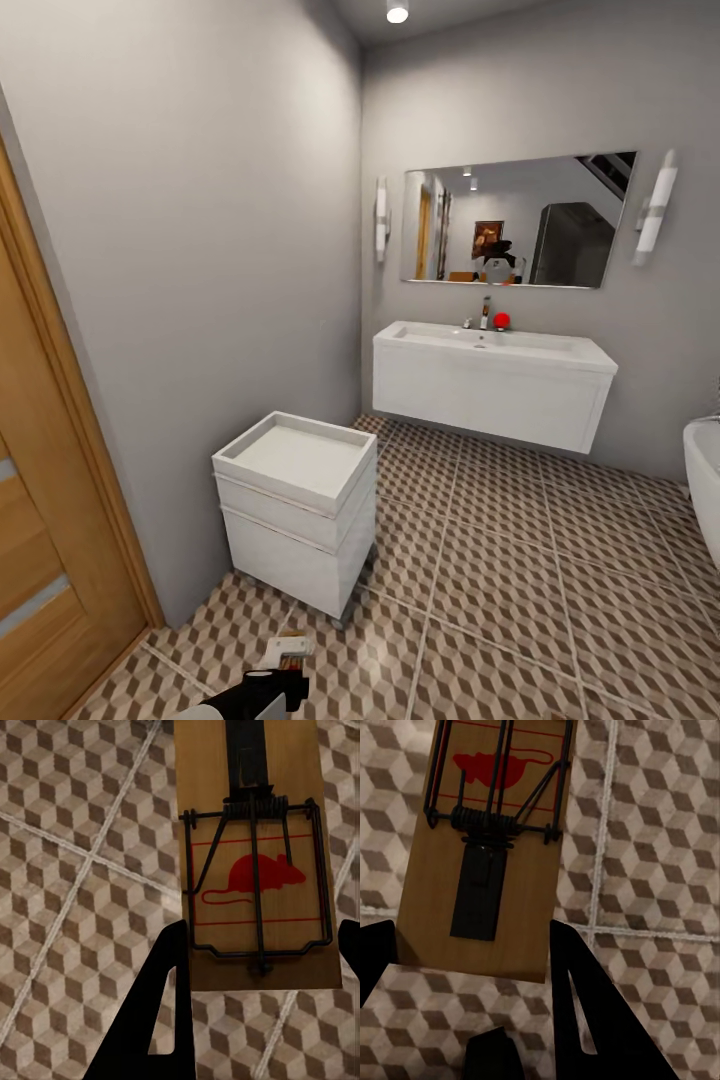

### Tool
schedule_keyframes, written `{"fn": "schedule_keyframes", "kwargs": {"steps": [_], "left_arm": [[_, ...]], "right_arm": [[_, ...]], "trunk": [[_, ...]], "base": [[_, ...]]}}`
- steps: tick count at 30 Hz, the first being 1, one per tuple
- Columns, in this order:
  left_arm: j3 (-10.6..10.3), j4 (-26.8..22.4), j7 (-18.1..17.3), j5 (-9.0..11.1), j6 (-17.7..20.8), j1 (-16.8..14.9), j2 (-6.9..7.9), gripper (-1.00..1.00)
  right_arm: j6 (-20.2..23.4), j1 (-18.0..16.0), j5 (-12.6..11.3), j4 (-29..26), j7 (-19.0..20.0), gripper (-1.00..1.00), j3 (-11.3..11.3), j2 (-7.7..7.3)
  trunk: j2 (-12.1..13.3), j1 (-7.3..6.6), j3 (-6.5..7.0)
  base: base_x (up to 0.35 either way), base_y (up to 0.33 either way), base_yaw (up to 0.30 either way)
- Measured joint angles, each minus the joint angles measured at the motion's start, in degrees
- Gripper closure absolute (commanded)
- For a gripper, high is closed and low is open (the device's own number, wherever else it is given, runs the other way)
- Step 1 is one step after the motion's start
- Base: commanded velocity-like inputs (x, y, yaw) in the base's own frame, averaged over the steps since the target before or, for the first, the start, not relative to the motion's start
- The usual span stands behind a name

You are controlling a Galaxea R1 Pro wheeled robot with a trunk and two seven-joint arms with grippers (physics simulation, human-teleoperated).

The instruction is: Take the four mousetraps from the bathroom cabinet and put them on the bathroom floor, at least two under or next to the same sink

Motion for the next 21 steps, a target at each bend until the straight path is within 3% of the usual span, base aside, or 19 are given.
{"fn": "schedule_keyframes", "kwargs": {"steps": [8, 14, 21], "left_arm": [[0.0, 0.0, -0.1, 0.0, 0.0, 0.0, 0.0, 1.0], [0.0, 0.0, 0.0, 0.0, 0.0, 0.0, 0.0, 1.0], [0.0, -0.1, 0.1, 0.0, 0.0, 0.0, 0.0, 1.0]], "right_arm": [[-0.1, 0.0, 0.1, 0.0, 0.0, 1.0, 0.0, 0.0], [-0.1, 0.0, 0.0, 0.0, 0.0, 1.0, 0.0, 0.0], [-0.1, 0.0, 0.0, -0.1, -0.2, 1.0, 0.0, -0.09]], "trunk": [[0.0, 0.0, 0.0], [0.0, 0.0, 0.0], [0.0, 0.0, 0.0]], "base": [[0.0, -0.274, -0.003], [0.0, -0.278, -0.167], [0.01, -0.061, -0.043]]}}
